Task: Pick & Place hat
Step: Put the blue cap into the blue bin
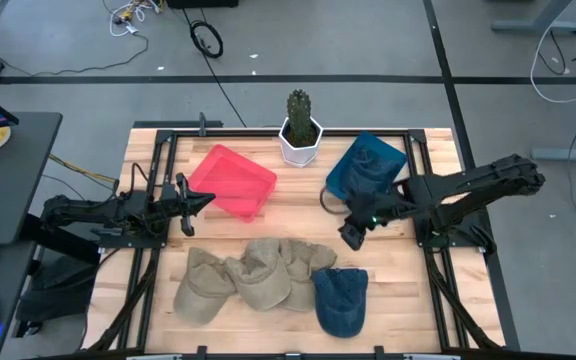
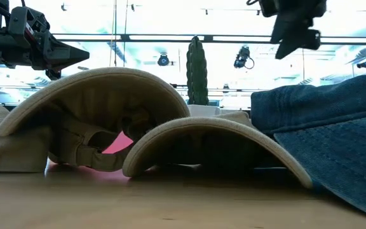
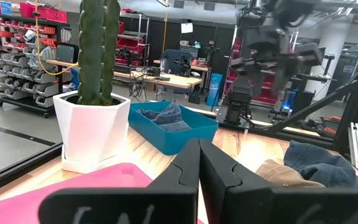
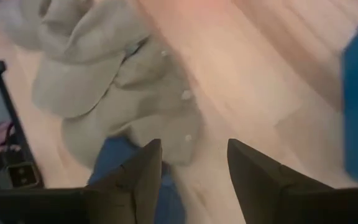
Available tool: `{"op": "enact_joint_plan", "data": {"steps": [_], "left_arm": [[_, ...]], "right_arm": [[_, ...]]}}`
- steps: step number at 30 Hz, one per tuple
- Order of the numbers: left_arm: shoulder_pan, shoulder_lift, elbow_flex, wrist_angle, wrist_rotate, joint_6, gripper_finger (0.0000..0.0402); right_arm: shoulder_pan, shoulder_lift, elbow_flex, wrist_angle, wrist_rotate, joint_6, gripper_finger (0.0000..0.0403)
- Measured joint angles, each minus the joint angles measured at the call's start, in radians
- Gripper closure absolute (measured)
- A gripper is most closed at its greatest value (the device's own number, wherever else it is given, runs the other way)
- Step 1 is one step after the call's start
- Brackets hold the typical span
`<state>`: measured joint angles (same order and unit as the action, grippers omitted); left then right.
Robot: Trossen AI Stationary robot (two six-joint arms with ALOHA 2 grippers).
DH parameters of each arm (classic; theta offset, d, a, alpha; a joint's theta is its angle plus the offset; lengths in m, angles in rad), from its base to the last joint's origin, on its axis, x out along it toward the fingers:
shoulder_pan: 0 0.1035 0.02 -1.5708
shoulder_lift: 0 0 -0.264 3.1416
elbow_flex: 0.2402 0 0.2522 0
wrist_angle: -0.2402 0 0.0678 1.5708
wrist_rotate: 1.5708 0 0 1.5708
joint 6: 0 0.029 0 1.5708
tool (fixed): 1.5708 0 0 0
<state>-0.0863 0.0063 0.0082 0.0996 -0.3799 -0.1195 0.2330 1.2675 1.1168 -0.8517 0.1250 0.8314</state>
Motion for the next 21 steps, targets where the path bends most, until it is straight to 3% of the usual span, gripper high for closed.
{"op": "enact_joint_plan", "data": {"steps": [11, 21], "left_arm": [[0.000, 0.000, 0.000, 0.000, 0.000, 0.000, 0.0396], [0.000, 0.000, 0.000, 0.000, 0.000, 0.000, 0.0396]], "right_arm": [[0.201, 0.009, 0.000, 0.013, 0.160, 0.109, 0.0218], [0.274, 0.057, 0.015, -0.002, 0.163, 0.190, 0.0218]]}}
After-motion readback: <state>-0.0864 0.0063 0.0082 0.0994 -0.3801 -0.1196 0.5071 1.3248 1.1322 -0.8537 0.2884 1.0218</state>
